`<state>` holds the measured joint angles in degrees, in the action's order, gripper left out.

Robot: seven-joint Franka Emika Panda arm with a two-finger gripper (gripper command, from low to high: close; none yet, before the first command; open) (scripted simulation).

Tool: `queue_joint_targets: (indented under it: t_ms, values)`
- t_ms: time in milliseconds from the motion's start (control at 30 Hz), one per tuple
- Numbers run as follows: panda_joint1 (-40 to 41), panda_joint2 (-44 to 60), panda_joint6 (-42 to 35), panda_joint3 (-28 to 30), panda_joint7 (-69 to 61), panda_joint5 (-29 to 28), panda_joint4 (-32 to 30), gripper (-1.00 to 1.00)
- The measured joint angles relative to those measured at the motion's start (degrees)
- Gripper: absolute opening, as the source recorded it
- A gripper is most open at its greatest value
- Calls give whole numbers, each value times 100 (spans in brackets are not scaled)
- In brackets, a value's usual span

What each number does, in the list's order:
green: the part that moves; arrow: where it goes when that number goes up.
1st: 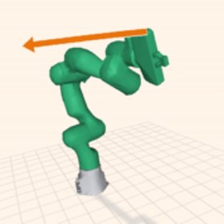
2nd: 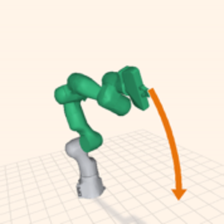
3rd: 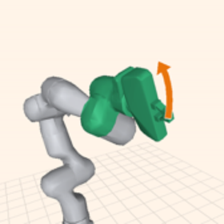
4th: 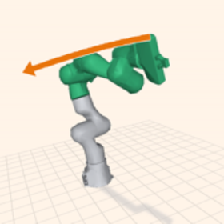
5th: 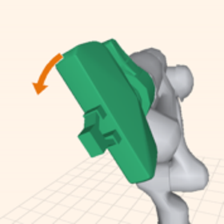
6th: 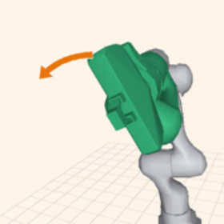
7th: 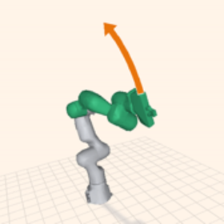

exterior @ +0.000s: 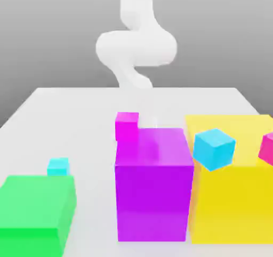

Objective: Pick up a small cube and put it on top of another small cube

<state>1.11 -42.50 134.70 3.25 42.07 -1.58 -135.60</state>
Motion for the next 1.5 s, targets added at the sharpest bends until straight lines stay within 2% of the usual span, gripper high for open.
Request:
queue_joint_targets:
  t_ms: [533, 567, 633, 733, 867, 933, 1033, 1067, 1267, 1333, 1400, 1500]
  values:
    - [1213, 2815, 2364, 2625, -3207, -1118, -2984, 0]
    - [1249, 3188, 2637, 2842, -3559, -1049, -3140, 0]
    - [1206, 3838, 3103, 3028, -4323, -460, -3269, 0]
    - [1287, 4371, 3470, 2728, -5239, 685, -3238, 0]
    - [1940, 4927, 3829, 1660, -6354, 2217, -3100, 0]
    - [2435, 5178, 4014, 1032, -6742, 2745, -3033, 0]
    - [3176, 5544, 4323, 165, -7098, 3228, -2961, 0]
    - [3307, 5605, 4382, 25, -7115, 3252, -2955, -100]
    - [3375, 5634, 4393, -47, -7132, 3277, -2949, -100]
    - [3166, 5504, 4285, 200, -7025, 3130, -2971, -100]
    - [2833, 5285, 4112, 631, -6753, 2758, -3021, -100]
    - [2390, 4908, 3844, 1302, -6123, 1895, -3120, -100]
